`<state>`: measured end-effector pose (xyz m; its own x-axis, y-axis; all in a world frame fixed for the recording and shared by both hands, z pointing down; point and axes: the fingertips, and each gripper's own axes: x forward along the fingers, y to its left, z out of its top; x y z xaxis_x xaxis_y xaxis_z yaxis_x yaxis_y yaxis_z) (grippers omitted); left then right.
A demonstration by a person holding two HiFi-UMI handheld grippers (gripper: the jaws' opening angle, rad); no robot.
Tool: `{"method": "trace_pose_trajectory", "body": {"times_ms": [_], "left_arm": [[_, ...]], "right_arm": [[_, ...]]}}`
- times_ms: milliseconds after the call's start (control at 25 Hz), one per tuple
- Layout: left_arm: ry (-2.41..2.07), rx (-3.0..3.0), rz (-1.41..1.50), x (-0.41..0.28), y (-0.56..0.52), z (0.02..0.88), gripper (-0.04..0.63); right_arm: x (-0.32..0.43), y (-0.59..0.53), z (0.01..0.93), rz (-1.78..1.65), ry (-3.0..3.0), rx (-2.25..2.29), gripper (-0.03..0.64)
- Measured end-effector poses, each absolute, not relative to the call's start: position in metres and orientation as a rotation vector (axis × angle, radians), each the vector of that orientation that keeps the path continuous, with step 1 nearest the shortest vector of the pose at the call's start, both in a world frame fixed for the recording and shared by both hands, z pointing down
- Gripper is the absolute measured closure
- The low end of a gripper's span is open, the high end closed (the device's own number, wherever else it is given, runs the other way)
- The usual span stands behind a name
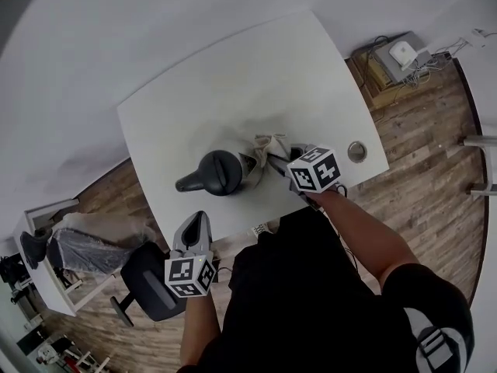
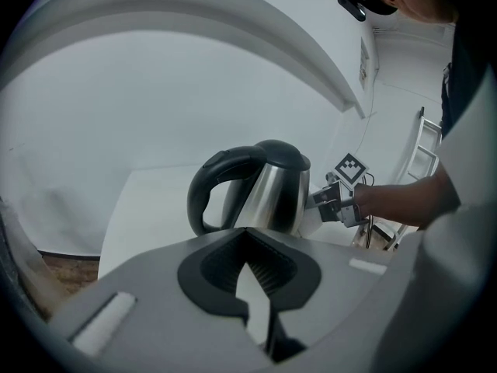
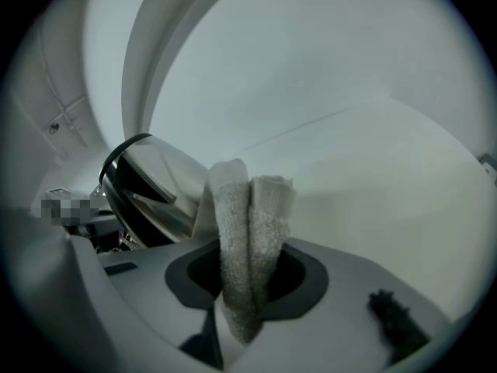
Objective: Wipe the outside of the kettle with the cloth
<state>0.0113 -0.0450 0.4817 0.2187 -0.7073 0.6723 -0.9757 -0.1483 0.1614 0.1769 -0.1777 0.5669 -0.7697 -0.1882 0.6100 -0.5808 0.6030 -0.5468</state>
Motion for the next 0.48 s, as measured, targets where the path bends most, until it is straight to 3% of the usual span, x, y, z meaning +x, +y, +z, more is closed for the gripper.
{"method": "trace_pose_trajectory", "body": {"times_ms": [480], "left_arm": [[-1.694, 1.785, 0.658, 0.013, -0.054, 0.482, 0.588]], "right_arm": [[0.188, -0.193, 0.550, 1.116, -2.341, 0.366, 0.518]]}}
